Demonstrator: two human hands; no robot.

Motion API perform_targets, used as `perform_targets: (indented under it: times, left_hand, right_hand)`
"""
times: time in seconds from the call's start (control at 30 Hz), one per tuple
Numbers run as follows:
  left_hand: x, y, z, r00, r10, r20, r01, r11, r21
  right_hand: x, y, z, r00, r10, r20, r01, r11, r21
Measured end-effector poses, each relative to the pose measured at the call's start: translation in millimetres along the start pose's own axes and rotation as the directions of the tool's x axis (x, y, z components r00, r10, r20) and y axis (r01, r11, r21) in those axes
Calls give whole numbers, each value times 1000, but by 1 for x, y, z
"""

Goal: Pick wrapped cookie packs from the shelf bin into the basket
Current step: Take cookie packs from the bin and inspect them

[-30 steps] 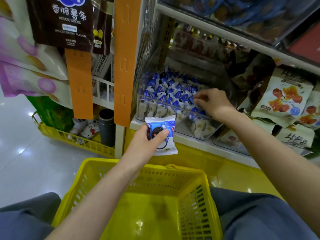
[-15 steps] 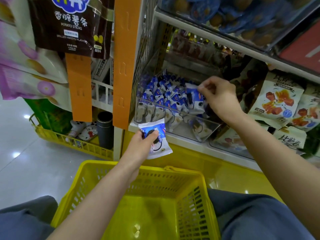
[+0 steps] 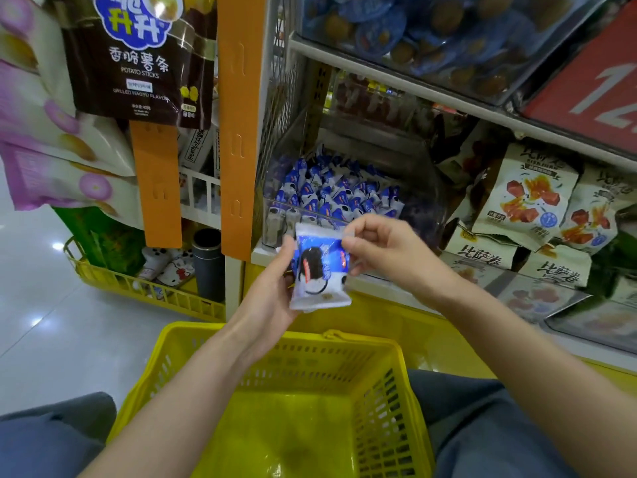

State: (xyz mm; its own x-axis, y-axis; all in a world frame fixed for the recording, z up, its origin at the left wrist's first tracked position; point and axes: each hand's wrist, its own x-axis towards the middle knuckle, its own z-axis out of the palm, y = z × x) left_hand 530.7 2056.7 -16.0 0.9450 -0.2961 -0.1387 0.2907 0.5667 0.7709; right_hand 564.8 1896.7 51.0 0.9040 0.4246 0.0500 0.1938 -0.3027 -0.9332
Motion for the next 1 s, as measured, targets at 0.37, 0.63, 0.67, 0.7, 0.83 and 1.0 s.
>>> perform_targets:
  times: [0.37, 0.63, 0.67, 0.7, 0.83, 1.0]
  left_hand:
    - [-12, -3, 3, 998, 70, -2, -67, 958, 279]
    - [-20, 3, 8, 994, 84, -70, -53, 931, 360]
    - [-21, 4, 8, 991, 78, -110, -36, 939, 342]
    - [-20, 5, 8, 986, 68, -155, -18, 952, 306]
    - [-18, 10, 6, 960, 6, -282, 6, 999, 41]
    - [-17, 7, 4, 956, 21, -292, 5, 996, 89]
  right_hand:
    - [-12, 15, 12, 993, 107, -42, -112, 981, -161]
    - [-11, 6, -11, 990, 137, -31, -141, 976, -164]
    - [-6, 2, -20, 988, 117, -98, -135, 971, -195]
    - [1, -1, -30, 978, 88, -189, -129, 969, -213]
    - [36, -5, -61, 855, -64, -515, -138, 929, -345]
    - [63, 9, -70, 884, 133, -448, -413, 674, -613]
